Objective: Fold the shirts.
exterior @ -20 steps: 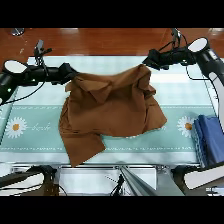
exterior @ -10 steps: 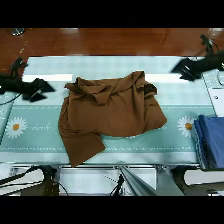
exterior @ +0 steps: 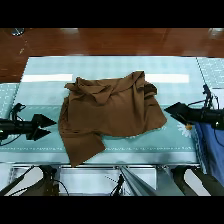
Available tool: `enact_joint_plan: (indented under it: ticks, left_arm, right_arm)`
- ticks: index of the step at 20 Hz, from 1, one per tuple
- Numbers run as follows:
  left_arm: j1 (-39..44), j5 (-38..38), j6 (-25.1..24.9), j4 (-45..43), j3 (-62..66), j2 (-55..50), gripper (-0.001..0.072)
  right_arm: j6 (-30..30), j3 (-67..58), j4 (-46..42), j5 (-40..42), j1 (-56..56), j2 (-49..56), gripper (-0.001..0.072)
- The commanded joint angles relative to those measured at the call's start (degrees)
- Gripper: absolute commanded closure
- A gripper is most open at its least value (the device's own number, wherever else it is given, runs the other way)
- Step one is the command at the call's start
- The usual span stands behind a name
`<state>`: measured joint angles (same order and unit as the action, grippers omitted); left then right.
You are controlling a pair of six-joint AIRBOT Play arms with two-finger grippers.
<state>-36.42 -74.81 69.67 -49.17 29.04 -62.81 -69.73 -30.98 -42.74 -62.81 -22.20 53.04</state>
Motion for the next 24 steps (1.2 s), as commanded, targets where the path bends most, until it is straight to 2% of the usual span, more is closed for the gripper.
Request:
enact_joint_plan:
  ticks: [1,13,14,15,16,18,21,22,24]
  left_arm:
    - [2.4,4.8,-3.7,2.7,-5.0,0.5,0.0004]
    - [11.7,9.7,-3.7,3.1,-5.0,-4.0,0.0009]
    - [13.1,10.9,-3.6,3.2,-5.0,-4.0,0.0061]
    - [14.4,12.0,-3.3,3.2,-5.0,-4.0,0.0389]
    - [15.3,12.7,-3.0,3.2,-4.9,-4.0,0.0673]
    - [15.5,12.7,-3.0,3.4,-4.7,-3.9,0.069]
    - [15.4,12.3,-3.0,3.4,-4.5,-3.9,0.069]
    - [15.4,12.3,-3.0,3.4,-4.5,-3.9,0.069]
    - [15.5,12.5,-3.0,3.4,-4.6,-3.9,0.069]
  right_arm:
    - [1.7,5.5,3.5,-0.8,-0.2,-4.2,0.0086]
    - [1.7,5.5,3.4,-0.8,-0.2,-4.2,0.0086]
    - [1.7,5.5,3.4,-0.8,-0.2,-4.2,0.0086]
    - [1.7,5.5,3.3,-0.5,-0.2,-4.2,0.0086]
    - [1.7,5.4,2.8,0.2,-0.6,-4.2,0.0086]
    - [0.0,5.0,-0.8,1.9,-4.0,-4.2,0.0086]
    - [-8.7,5.0,-12.5,2.4,-8.8,-3.7,0.0086]
    - [-9.7,5.0,-14.7,1.4,-8.6,-2.8,0.0086]
    - [-8.0,5.0,-11.8,-0.2,-8.6,0.5,0.0086]
